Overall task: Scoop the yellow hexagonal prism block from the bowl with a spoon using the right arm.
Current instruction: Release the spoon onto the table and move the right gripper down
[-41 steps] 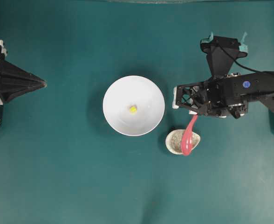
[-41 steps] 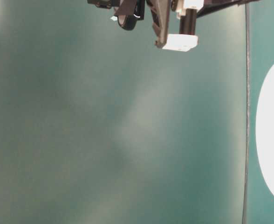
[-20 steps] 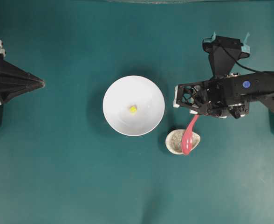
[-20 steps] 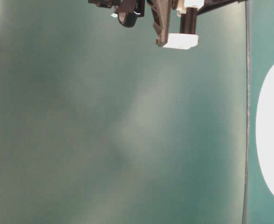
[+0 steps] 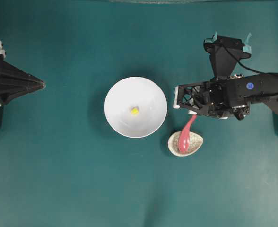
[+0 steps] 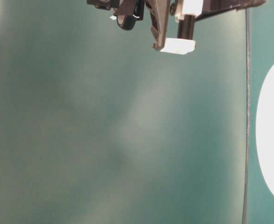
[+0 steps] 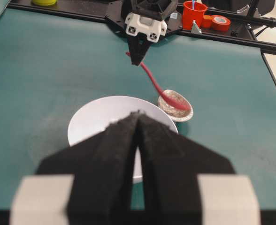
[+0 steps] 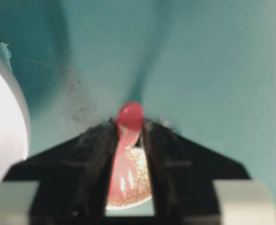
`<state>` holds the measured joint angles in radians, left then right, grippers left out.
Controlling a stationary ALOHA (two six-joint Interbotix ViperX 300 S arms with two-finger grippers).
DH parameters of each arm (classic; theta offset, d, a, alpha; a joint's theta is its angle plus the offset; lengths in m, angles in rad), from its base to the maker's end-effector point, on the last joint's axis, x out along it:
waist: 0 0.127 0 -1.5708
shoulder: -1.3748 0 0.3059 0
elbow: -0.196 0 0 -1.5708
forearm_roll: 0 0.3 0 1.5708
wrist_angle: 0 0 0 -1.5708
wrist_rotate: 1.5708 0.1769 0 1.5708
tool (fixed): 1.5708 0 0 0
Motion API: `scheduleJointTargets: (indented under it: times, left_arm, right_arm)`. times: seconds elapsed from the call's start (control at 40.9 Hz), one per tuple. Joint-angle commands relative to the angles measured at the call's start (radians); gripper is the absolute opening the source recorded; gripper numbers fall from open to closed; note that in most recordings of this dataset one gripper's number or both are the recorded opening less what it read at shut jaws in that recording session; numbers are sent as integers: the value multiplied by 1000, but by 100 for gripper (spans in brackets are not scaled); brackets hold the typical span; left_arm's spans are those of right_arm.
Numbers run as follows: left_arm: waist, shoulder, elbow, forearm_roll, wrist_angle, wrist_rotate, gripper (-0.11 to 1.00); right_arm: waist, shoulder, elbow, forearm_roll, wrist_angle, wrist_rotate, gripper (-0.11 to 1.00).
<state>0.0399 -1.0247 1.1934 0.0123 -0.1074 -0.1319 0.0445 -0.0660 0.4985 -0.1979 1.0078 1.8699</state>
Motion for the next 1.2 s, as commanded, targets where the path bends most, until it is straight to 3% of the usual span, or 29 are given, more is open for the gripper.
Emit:
scheduleJointTargets:
  times: [0.0, 0.147, 0.367, 0.464, 0.611, 0.684, 0.782, 0.904, 0.978, 1.027, 1.173]
  left_arm:
    - [3, 9, -20, 0, -3, -2, -1]
    - [3, 6, -20, 0, 6, -2, -1]
    - [3, 3, -20, -2, 6, -2, -1]
    - [2, 3, -20, -2, 6, -2, -1]
    - [3, 3, -20, 0, 8, -2, -1]
    - [2, 6, -20, 0, 8, -2, -1]
    - [3, 9, -18, 0, 8, 0, -1]
    - [3, 14, -18, 0, 8, -2, -1]
    - [3, 17, -17, 0, 6, -2, -1]
    - [3, 18, -17, 0, 8, -2, -1]
    - [3, 20, -17, -2, 8, -2, -1]
  right_arm:
    - [0, -25, -8, -12, -3, 0, 37]
    - [-2, -26, -6, -26, -2, -2, 48]
    - [6, -25, -8, -83, -20, -46, 52]
    - [15, -25, -6, -135, -69, -101, 52]
    - [18, -25, -6, -215, -195, -261, 52]
    - [20, -25, -6, -236, -247, -367, 52]
    - [26, -25, -3, -256, -308, -557, 52]
    - [35, -26, 2, -259, -344, -870, 52]
    - [54, -26, 5, -255, -345, -1095, 52]
    - [64, -26, 8, -253, -345, -1204, 52]
    - [107, -26, 18, -213, -324, -1577, 52]
